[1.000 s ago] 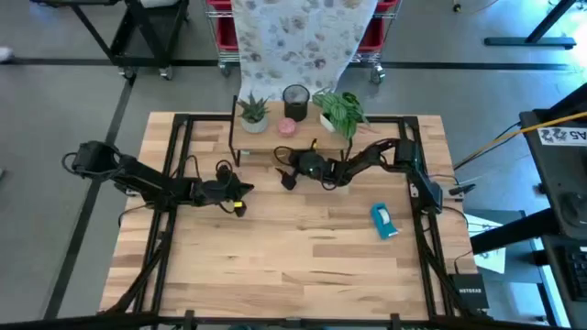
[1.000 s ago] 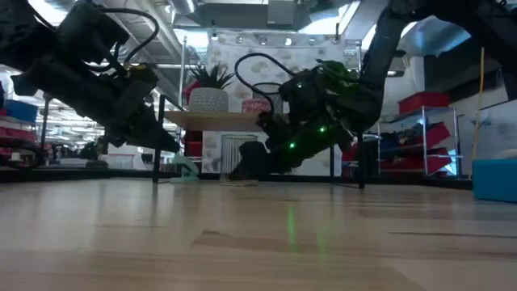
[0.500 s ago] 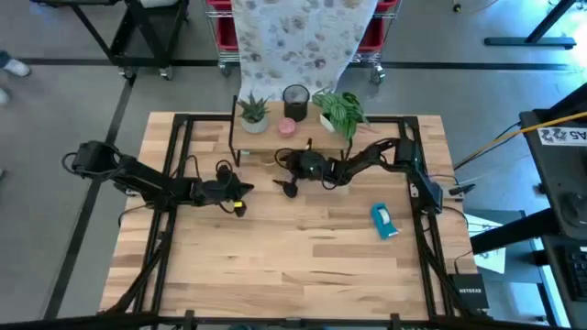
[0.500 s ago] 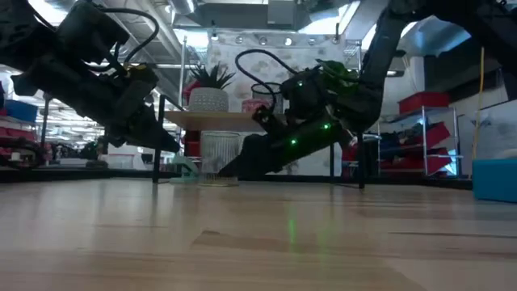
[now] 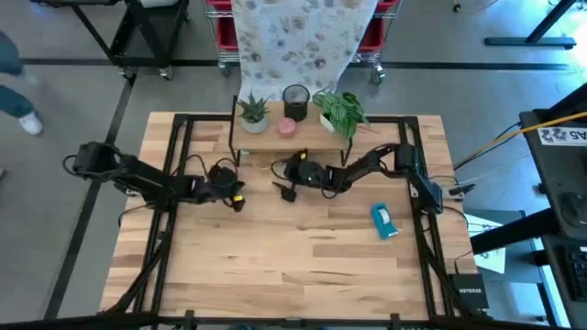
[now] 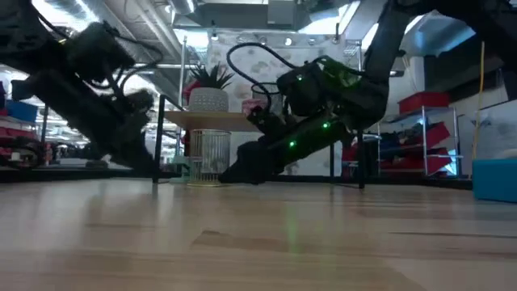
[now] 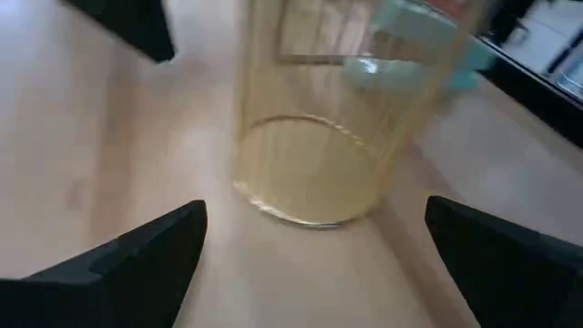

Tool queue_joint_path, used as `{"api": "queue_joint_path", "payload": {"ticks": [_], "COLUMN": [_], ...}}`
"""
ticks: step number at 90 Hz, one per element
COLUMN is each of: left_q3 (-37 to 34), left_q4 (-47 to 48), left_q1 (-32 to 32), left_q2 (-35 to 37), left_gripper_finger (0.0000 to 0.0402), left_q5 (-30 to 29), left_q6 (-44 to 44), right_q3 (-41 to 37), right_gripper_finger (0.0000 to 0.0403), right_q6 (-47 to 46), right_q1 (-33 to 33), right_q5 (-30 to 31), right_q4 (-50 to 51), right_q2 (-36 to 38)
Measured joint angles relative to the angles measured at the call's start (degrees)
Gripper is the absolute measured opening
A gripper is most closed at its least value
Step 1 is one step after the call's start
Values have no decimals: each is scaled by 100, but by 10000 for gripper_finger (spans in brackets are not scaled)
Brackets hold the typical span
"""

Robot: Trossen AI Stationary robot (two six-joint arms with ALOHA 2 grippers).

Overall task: Stock shelves
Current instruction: Remove the gold pen holder under the shelf

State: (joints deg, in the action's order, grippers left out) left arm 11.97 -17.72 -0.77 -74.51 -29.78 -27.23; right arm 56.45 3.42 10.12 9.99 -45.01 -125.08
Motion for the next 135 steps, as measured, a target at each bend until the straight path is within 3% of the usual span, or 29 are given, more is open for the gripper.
{"api": "queue_joint_path", "payload": {"ticks": [20, 48, 72, 97, 135], "left_q3": [0, 2, 0, 0, 0], "left_q4": [-843, -1329, -1671, -1912, -2035], "left_q1": [-289, -518, -540, -540, -540], "left_q2": [-425, -746, -748, -748, -748], "left_gripper_finger": [0, 4, 80, 155, 206], "left_q5": [229, 263, 420, 435, 752], "left_q6": [1557, 2466, 3389, 3451, 3297], "right_q3": [169, 724, 815, 815, 813], "right_gripper_finger": [399, 399, 399, 399, 399], "right_q6": [-22, 287, 461, 592, 673], "right_q1": [318, 311, 311, 233, 191], "right_q5": [-1025, -1061, -1393, -1816, -1721], "right_q4": [15, 698, 813, 812, 749], "right_q2": [0, 7, 7, 7, 7]}}
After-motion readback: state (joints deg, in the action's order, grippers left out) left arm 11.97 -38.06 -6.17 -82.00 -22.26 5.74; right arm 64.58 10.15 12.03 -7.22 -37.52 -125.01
